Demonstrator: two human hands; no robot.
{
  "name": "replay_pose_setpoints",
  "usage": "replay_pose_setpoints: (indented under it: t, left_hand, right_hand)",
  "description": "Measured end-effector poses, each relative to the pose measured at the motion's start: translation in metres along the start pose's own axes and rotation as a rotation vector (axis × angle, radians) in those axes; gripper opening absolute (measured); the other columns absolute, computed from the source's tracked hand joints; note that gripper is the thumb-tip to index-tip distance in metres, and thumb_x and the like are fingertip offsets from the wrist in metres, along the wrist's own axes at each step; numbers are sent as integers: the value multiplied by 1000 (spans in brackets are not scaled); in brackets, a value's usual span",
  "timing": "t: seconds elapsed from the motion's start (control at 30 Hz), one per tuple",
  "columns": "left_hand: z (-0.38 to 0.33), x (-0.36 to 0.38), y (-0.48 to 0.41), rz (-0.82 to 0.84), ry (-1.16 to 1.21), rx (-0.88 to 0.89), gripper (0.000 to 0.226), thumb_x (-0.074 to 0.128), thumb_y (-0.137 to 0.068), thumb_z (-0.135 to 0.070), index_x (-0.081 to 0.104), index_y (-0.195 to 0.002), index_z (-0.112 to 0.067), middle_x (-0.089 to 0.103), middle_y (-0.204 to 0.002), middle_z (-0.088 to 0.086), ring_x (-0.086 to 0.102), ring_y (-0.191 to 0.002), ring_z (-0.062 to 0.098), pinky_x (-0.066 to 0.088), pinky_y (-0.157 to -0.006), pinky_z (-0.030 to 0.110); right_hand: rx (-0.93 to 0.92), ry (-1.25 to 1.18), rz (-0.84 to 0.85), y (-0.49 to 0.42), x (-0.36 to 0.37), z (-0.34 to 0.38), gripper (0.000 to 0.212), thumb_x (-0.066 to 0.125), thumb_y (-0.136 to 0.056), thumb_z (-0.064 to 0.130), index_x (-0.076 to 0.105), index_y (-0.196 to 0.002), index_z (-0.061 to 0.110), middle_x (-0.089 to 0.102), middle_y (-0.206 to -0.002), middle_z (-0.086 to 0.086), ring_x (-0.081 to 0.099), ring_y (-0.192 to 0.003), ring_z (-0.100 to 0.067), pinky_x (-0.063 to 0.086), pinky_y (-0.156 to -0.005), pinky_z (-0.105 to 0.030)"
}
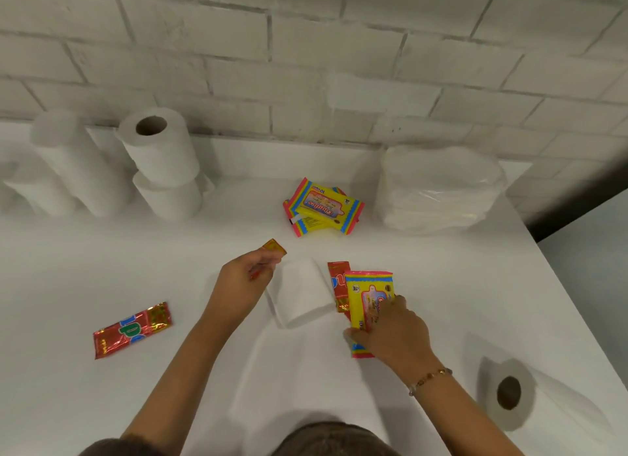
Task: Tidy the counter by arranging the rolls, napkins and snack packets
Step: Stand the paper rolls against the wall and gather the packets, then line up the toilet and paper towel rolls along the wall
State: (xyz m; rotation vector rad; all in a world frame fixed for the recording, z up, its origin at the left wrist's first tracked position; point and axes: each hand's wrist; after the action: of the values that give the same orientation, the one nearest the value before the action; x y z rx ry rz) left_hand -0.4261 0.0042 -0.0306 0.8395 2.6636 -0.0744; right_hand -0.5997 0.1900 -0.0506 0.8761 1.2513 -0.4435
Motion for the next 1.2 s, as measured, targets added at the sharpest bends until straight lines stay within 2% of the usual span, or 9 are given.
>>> replay_pose_setpoints:
  t: [0.17,0.27,0.43,0.6,0.7,0.8,0.97,1.07,1.2]
  left_hand:
    - [4,-2,0,-1,4,-4,31,58,-87,-8,68,-90,-38,68,-96,-19,63,-85,-9,45,-78,3]
    - [5,-4,0,-14,9,-18,28,58,-87,-7,69,-94,-32,67,-99,-14,63,-90,-1,45,-80,10]
    - [1,-1,1,3,27,-38,29,58,-88,-7,69,-90,-33,67,-95,-18,62,-89,-7,44,-81,8]
    - [-1,-8,-3,-4,12,-7,31,59,-87,-7,68,-88,-36,66,-94,-23,62,-84,-14,44,-74,0]
    - [0,-13,-5,-14,4,-9,30,58,-87,-5,68,-91,-33,65,-93,-20,61,-82,-15,47,-73,5]
    - [0,-17,-6,-26,12,-1,27,57,-89,-6,69,-95,-29,65,-94,-19,59,-82,-18,47,-72,4]
    - [-8,-12,-6,-27,71,6,26,59,-88,-7,68,-92,-31,66,-93,-20,62,-84,-14,48,-75,3]
    - [-18,6,5,40,14,59,24,58,-88,-7,70,-96,-27,67,-94,-16,62,-89,-4,45,-79,2]
    - [-28,32,21,138,-103,127,22,57,-90,-12,69,-104,-23,65,-96,-17,59,-88,-6,41,-71,-3]
  right_hand:
    - [32,-228,103,-8,-27,-10,68,58,-69,63,44,-118,18,49,-96,0,52,-84,-21,37,-69,-29]
    - [-73,-309,16,-24,-59,-2,60,62,-66,58,45,-109,20,58,-103,-4,57,-87,-24,38,-68,-29]
    - [-398,-90,-275,-84,-95,51,65,67,-72,41,45,-128,16,52,-124,-8,50,-103,-33,43,-82,-37]
    - [-532,14,-129,-147,-95,92,67,66,-76,27,37,-136,18,42,-140,-8,41,-119,-35,38,-98,-42]
    - [-531,112,-42,-165,-89,99,62,58,-82,21,36,-140,23,41,-144,-8,36,-131,-33,28,-110,-48]
    - [-535,129,9,-163,-85,96,60,54,-87,19,33,-143,27,25,-154,-8,20,-142,-32,12,-117,-50]
    - [-558,-215,-118,-103,-92,66,55,59,-81,8,46,-135,13,49,-138,-12,46,-124,-31,36,-103,-34]
    - [-443,-262,-95,-47,-82,24,42,59,-87,21,53,-128,21,54,-136,-1,48,-124,-21,34,-106,-32]
    - [-299,-283,-84,13,-72,-32,34,56,-90,30,55,-124,28,53,-136,7,45,-127,-13,24,-115,-42]
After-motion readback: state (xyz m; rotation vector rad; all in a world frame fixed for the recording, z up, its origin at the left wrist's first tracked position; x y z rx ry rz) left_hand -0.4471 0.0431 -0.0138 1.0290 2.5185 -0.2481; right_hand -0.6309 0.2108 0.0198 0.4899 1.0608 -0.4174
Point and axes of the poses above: each hand's wrist, its own y-axis away from the middle knuckle, its own x-axis out of the palm, z = x × y
